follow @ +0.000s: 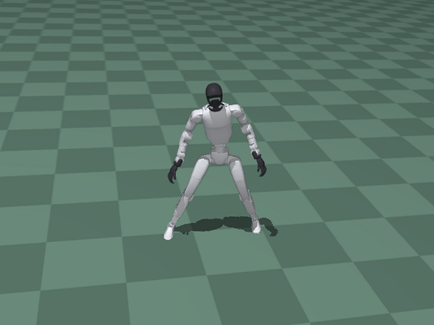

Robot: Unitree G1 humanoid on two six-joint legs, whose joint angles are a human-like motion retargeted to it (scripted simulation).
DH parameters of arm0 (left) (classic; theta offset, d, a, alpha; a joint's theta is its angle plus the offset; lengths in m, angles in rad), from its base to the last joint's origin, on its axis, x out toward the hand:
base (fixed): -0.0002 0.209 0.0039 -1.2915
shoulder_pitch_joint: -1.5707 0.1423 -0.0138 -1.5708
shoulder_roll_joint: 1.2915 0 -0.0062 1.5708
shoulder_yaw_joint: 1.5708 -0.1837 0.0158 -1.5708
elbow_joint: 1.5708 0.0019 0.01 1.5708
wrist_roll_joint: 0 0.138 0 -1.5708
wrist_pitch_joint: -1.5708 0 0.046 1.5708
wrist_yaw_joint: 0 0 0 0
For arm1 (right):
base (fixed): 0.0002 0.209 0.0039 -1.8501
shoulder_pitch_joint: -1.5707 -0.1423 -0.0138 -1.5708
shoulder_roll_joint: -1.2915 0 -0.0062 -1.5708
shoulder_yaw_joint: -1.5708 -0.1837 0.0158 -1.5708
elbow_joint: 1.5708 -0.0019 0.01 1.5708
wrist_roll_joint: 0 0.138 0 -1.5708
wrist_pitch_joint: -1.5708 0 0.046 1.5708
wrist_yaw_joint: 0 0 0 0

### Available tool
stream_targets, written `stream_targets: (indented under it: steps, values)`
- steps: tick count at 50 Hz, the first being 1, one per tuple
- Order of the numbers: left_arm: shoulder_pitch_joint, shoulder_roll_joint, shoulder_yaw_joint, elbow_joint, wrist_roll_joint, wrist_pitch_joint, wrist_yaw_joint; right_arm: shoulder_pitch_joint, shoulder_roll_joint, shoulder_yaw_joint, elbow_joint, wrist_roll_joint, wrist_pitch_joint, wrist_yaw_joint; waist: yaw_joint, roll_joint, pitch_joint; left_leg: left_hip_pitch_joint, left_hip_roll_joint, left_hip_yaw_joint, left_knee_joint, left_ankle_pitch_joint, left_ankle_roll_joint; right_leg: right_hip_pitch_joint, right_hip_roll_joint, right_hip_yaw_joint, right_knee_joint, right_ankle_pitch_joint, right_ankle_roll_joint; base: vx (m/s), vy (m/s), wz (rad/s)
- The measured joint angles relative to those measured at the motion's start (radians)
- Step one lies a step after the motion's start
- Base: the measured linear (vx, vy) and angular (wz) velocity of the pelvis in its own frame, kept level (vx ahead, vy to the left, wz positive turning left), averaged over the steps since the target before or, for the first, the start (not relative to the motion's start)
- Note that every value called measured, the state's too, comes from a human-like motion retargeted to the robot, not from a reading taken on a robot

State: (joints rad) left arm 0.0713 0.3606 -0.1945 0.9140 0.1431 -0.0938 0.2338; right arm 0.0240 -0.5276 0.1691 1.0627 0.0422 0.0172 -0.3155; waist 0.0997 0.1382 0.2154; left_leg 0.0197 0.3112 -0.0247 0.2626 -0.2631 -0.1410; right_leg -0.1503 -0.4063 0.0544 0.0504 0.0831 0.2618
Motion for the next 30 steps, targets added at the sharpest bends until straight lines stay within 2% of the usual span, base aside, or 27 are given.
stream_targets:
  steps: [2,5,8,10,15,20,23,25,30]
  values:
    - [-0.017,0.031,-0.042,-0.019,0.039,-0.005,-0.007,0.024,0.029,-0.024,-0.023,0.023,-0.004,0.011,0.014,-0.014,0.003,-0.032,-0.02,-0.017,0.032,-0.043,0.007,0.01,-0.016,-0.082,-0.025,0.067,0.0,-0.21,0.55,0.36]
    - [-0.053,0.066,-0.092,-0.013,0.047,0.005,-0.018,0.047,0.087,-0.037,-0.046,0.029,0.006,0.024,0.033,-0.061,-0.009,-0.087,-0.09,-0.036,0.045,-0.036,0.038,0.022,-0.047,-0.236,-0.036,0.124,0.0,-0.19,0.56,0.5]
    - [-0.063,0.077,-0.092,0.028,0.012,0.035,-0.012,0.062,0.136,0.001,-0.054,-0.011,0.025,0.036,0.03,-0.113,-0.03,-0.082,-0.185,-0.057,-0.022,0.009,0.088,0.045,-0.051,-0.248,0.029,0.032,0.0,-0.1,0.58,0.64]
    - [-0.063,0.076,-0.06,0.065,-0.034,0.061,0.009,0.055,0.154,0.043,-0.062,-0.056,0.038,0.053,0.028,-0.127,-0.044,-0.066,-0.208,-0.062,-0.081,0.043,0.105,0.046,-0.006,-0.233,0.09,-0.049,-0.036,-0.08,0.47,0.31]
    - [-0.059,0.041,0.052,0.18,-0.19,0.105,0.101,0.001,0.137,0.136,-0.109,-0.136,0.043,0.092,0.027,-0.132,-0.078,-0.04,-0.215,-0.029,-0.174,0.092,0.1,0.022,0.128,-0.287,0.196,-0.179,-0.148,-0.09,0.33,-0.23]
    - [-0.055,-0.005,0.113,0.26,-0.246,0.127,0.134,-0.06,0.085,0.171,-0.178,-0.108,0.022,0.103,0.016,-0.129,-0.088,-0.018,-0.24,0.021,-0.222,0.113,0.085,0.006,0.238,-0.278,0.24,-0.248,-0.196,-0.11,0.24,-0.45]
    - [-0.036,-0.04,0.126,0.25,-0.25,0.126,0.112,-0.091,0.054,0.179,-0.223,-0.071,0.014,0.113,0.003,-0.122,-0.085,-0.01,-0.263,0.047,-0.229,0.112,0.075,0.005,0.3,-0.179,0.242,-0.266,-0.198,-0.1,0.18,-0.4]
    - [-0.023,-0.067,0.129,0.231,-0.257,0.117,0.092,-0.104,0.04,0.18,-0.251,-0.043,0.007,0.119,-0.004,-0.116,-0.084,-0.01,-0.282,0.063,-0.227,0.108,0.068,0.013,0.31,-0.138,0.224,-0.272,-0.196,-0.08,0.16,-0.38]
    - [-0.024,-0.156,0.124,0.178,-0.282,0.091,0.059,-0.127,0.007,0.171,-0.282,0.045,-0.005,0.131,0.014,-0.086,-0.062,-0.01,-0.329,0.11,-0.2,0.089,0.048,0.034,0.261,-0.091,0.16,-0.234,-0.135,-0.07,0.14,-0.5]
